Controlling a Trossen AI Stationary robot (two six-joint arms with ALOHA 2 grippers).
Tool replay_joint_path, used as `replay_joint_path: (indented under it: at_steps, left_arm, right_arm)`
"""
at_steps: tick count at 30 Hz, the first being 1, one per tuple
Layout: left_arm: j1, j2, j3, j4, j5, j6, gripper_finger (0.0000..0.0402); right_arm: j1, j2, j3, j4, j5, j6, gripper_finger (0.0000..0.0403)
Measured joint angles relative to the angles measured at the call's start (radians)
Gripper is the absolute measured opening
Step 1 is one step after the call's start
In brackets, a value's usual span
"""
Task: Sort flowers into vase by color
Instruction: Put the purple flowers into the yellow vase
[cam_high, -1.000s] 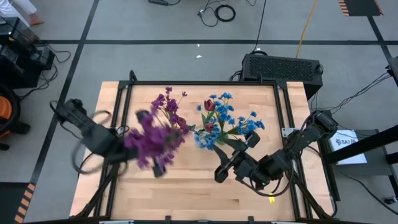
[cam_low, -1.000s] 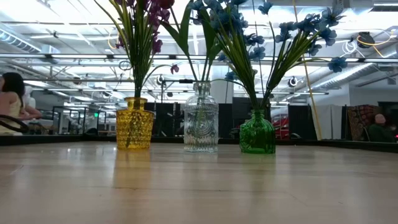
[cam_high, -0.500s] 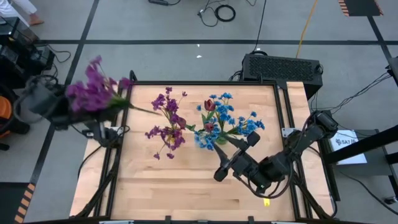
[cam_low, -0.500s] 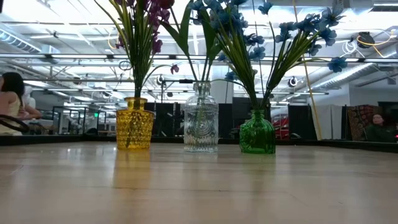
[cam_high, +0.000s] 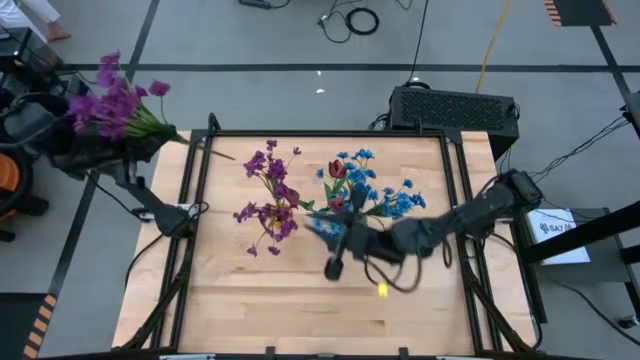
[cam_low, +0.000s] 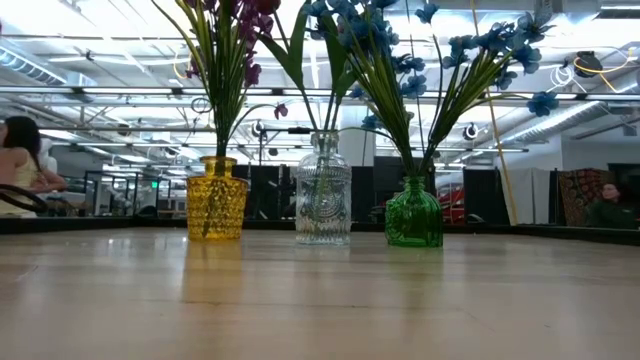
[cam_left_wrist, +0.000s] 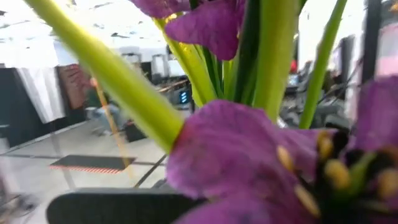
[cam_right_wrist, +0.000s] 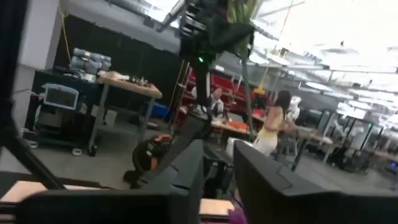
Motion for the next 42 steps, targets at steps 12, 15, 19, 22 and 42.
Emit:
replay_joint_path:
  at_steps: [12, 15, 19, 22, 42]
  left_arm:
    - [0.0, -0.003, -0.042, -0.255, -0.06, -0.2, 0.0025]
    - [0.0, -0.005, -0.106, -0.247, -0.059, -0.236, 0.0025]
    - [0.0, -0.004, -0.217, -0.166, -0.059, -0.241, 0.0025]
    - [0.0, -0.004, -0.294, -0.098, -0.059, -0.238, 0.0025]
    - [0.001, -0.096, -0.707, 0.293, -0.164, -0.209, 0.0025]
  right_arm:
    - [-0.092, -0.295, 0.0, -0.631, -0.213, 0.362, 0.0007]
    - [-0.073, -0.391, 0.0, -0.82, -0.214, 0.398, 0.0002]
    - [-0.032, -0.507, 0.0, -1.048, -0.215, 0.463, 0.0003]
    - [0.016, -0.581, -0.021, -1.116, -0.209, 0.505, 0.0003]
    - [0.131, -0.752, -0.485, -0.617, -0.203, 0.413, 0.0001]
